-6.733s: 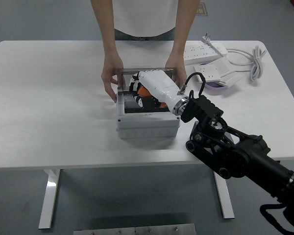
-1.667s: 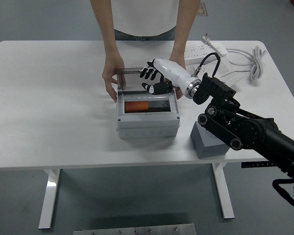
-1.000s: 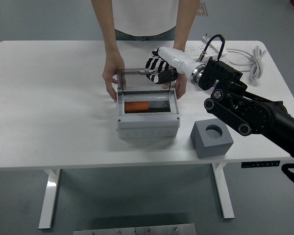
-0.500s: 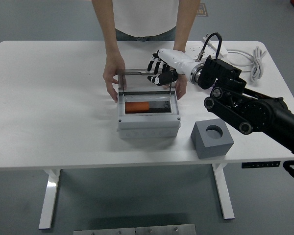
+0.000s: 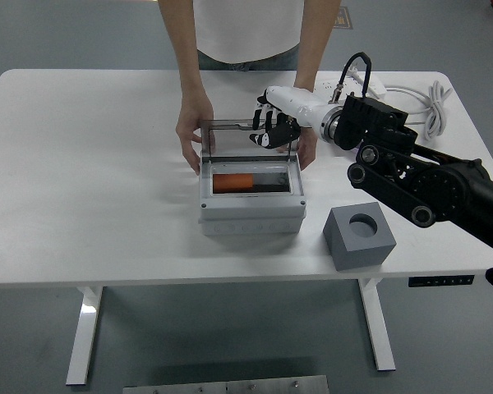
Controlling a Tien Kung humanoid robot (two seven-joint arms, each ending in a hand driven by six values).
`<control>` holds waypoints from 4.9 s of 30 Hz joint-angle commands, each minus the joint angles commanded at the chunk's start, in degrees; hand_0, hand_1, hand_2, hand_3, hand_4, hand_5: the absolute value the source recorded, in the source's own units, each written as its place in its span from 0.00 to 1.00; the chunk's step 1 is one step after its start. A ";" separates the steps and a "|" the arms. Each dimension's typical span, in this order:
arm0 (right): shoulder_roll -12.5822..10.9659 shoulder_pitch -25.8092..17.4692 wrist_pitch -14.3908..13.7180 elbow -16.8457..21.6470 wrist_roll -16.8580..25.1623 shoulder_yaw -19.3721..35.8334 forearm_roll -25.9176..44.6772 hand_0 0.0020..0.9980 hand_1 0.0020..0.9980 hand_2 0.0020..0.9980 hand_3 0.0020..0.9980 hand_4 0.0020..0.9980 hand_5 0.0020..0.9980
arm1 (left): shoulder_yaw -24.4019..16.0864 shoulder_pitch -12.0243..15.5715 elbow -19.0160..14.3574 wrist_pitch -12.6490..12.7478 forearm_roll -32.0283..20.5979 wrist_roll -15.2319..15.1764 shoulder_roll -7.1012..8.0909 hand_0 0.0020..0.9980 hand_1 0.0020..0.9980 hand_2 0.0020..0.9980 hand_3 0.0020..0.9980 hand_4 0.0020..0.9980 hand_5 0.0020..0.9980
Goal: Fetch the battery,place it into the box,close the lid of the box
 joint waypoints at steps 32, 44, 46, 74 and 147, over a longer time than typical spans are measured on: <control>-1.19 -0.44 -0.93 0.08 0.85 0.13 -3.31 0.25 0.30 0.37 0.43 0.74 0.33 | -0.77 -0.16 -0.18 -0.70 1.63 1.25 0.18 0.64 0.69 0.57 0.59 0.50 0.00; -1.47 -0.49 -2.50 -0.05 1.82 1.01 -3.67 0.25 0.30 0.37 0.43 0.74 0.33 | -0.99 -0.19 -0.28 -0.84 2.10 1.62 0.25 0.64 0.69 0.57 0.59 0.51 0.00; -1.60 -0.55 -2.52 -0.03 1.82 1.09 -3.67 0.26 0.30 0.38 0.44 0.74 0.33 | -0.95 -0.17 -0.29 -0.85 2.11 1.64 0.27 0.65 0.69 0.57 0.59 0.51 0.00; -10.44 -6.58 -0.62 10.82 -0.63 8.38 -5.18 0.25 0.30 0.37 0.44 0.74 0.34 | -0.73 0.04 -0.31 -1.00 2.06 1.97 0.04 0.65 0.70 0.57 0.59 0.51 0.00; 2.51 -10.73 -9.00 -1.11 5.65 14.46 -0.76 0.72 0.67 0.69 0.67 0.85 0.85 | -1.07 -1.24 -0.03 -1.56 3.74 1.73 -0.35 0.66 0.70 0.57 0.59 0.51 0.00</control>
